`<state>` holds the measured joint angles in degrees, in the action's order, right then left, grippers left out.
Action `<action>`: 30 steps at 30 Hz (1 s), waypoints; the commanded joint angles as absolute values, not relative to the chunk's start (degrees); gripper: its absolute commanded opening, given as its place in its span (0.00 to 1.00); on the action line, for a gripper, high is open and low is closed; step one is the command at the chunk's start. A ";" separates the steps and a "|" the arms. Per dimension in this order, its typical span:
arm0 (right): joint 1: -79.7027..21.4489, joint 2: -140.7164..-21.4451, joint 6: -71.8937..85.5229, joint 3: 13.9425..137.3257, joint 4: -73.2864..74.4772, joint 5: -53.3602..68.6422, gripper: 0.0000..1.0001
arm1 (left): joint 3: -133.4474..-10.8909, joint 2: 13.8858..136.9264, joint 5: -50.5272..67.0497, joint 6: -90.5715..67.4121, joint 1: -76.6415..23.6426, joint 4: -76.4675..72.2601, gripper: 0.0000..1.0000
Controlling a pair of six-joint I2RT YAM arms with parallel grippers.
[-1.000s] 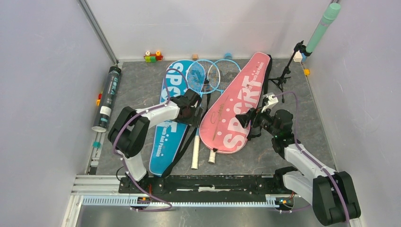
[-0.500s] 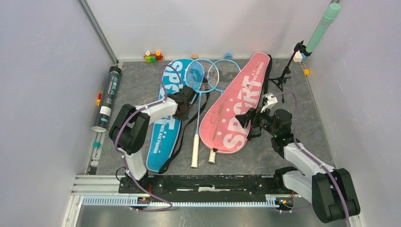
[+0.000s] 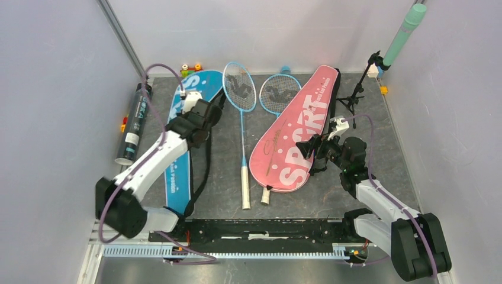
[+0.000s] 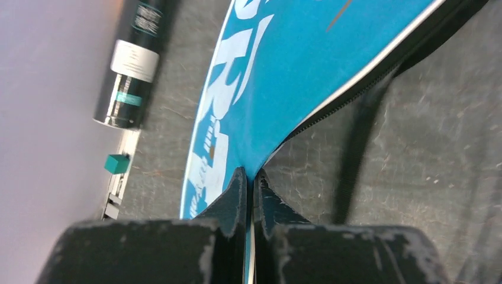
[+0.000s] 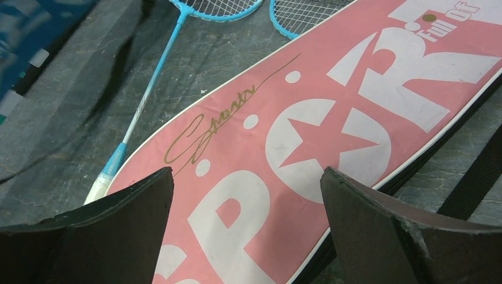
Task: Pack up the badminton gear
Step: Pick up the racket bag from the center of the board.
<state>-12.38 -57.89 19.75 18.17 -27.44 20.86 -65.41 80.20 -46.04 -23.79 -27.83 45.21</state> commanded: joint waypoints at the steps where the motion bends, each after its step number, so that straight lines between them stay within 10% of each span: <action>1: -12.66 -57.04 20.56 17.44 -31.98 21.03 0.98 | -68.42 69.60 -50.86 -26.93 -27.96 43.06 0.02; 14: -14.22 -56.96 23.26 16.23 -40.27 30.33 0.98 | -60.87 49.37 -17.71 -23.90 -28.04 26.92 0.02; 30: -36.98 -70.21 30.47 24.63 -47.93 15.23 0.98 | -33.63 60.26 12.14 -42.57 -30.86 -6.09 0.02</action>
